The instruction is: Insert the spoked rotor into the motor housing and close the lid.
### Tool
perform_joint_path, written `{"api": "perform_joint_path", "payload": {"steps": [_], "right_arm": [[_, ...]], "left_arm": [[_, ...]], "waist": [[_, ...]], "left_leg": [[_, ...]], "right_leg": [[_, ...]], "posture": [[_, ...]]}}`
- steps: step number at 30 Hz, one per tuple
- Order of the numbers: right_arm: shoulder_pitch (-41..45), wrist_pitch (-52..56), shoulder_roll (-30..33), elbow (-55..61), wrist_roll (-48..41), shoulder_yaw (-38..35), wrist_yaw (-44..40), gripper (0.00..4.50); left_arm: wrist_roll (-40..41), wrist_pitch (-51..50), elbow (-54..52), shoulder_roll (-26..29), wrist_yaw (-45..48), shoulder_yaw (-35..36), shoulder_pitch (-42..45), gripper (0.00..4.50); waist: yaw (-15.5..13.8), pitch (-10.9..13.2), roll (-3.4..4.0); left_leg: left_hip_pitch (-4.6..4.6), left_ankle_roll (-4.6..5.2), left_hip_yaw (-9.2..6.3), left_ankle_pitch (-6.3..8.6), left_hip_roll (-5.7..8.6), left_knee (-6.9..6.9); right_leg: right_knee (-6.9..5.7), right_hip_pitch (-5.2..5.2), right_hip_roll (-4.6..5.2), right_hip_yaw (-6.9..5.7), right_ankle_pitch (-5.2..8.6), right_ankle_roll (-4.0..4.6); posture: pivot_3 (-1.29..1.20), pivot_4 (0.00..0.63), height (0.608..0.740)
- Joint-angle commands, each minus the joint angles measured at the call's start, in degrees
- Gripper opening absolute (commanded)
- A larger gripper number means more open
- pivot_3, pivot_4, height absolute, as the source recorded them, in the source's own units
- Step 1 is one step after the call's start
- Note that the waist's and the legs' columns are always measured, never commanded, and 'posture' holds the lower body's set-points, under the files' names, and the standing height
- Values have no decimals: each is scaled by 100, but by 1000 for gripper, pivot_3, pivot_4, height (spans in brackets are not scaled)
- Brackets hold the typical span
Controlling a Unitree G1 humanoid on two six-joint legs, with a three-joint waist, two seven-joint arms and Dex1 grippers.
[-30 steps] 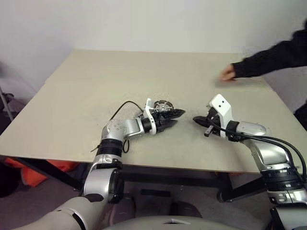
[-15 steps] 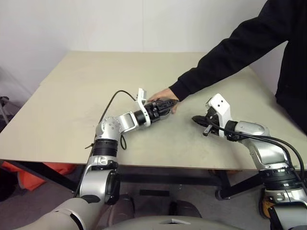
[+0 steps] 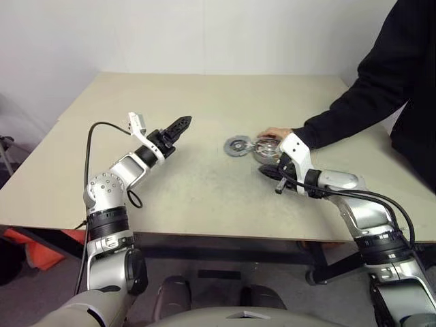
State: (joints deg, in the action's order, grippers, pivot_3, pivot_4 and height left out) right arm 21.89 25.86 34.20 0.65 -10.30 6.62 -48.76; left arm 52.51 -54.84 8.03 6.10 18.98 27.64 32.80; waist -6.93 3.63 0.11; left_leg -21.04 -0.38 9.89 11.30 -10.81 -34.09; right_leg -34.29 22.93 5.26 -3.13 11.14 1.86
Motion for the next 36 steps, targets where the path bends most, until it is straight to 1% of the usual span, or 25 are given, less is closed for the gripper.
{"api": "perform_joint_path", "payload": {"steps": [1,6,14,17,21,26,32,34,36], "right_arm": [[326,-284,18,-187,107,71,-118,0],[552,-414,-53,-380,171,208,-235,0],[582,-445,-192,-458,248,303,-237,0],[548,-425,-225,-431,249,290,-217,0],[549,-438,-320,-562,361,203,100,0],[683,-443,-514,-913,662,37,940,0],[739,-788,-423,-1299,1213,5,1734,0],[835,-803,-443,-1519,1332,-130,2098,0],[923,-598,-559,-1620,1280,-342,2410,0]], "left_arm": [[145,139,-412,-70,-120,-88,-60,4286],[252,188,-642,-180,-250,-142,-279,4286],[377,125,-823,-256,-420,-316,-596,4286],[253,192,-819,-230,-394,-493,-685,4286],[-613,713,-759,33,-149,-1214,-813,4286],[-2099,2096,-416,311,103,-2185,-836,4286],[-3381,3562,32,458,328,-2895,-748,4286],[-3882,4111,282,554,276,-3101,-679,4286],[-4306,4607,560,634,189,-3243,-582,4286]], "waist": [[7,1,-2],[15,2,-4],[83,3,-5],[118,3,-6],[141,3,-6],[147,3,-6],[146,3,-6],[150,3,-6],[153,3,-5]], "left_leg": [[0,-1,0,0,0,-1],[-1,-2,0,-1,-2,-1],[-2,-5,0,-3,-1,-6],[-1,-8,-2,-4,-2,-6],[1,-9,-3,-5,-3,-5],[1,-14,-6,-8,-3,-4],[-1,-18,-6,-10,-1,-1],[-1,-21,-5,-11,-2,0],[-1,-28,-5,-16,-1,1]], "right_leg": [[-1,0,0,0,0,0],[-14,8,-1,0,0,0],[-22,11,-2,2,1,-1],[-24,11,-2,2,14,-22],[-25,12,-4,2,17,-27],[-26,13,-4,2,23,-38],[-26,14,-4,4,21,-35],[-27,17,-4,4,19,-32],[-29,19,-4,4,20,-33]], "posture": [[0,0,740],[0,0,740],[0,0,740],[0,0,740],[0,0,740],[0,0,740],[0,0,740],[0,0,740],[0,0,740]]}}
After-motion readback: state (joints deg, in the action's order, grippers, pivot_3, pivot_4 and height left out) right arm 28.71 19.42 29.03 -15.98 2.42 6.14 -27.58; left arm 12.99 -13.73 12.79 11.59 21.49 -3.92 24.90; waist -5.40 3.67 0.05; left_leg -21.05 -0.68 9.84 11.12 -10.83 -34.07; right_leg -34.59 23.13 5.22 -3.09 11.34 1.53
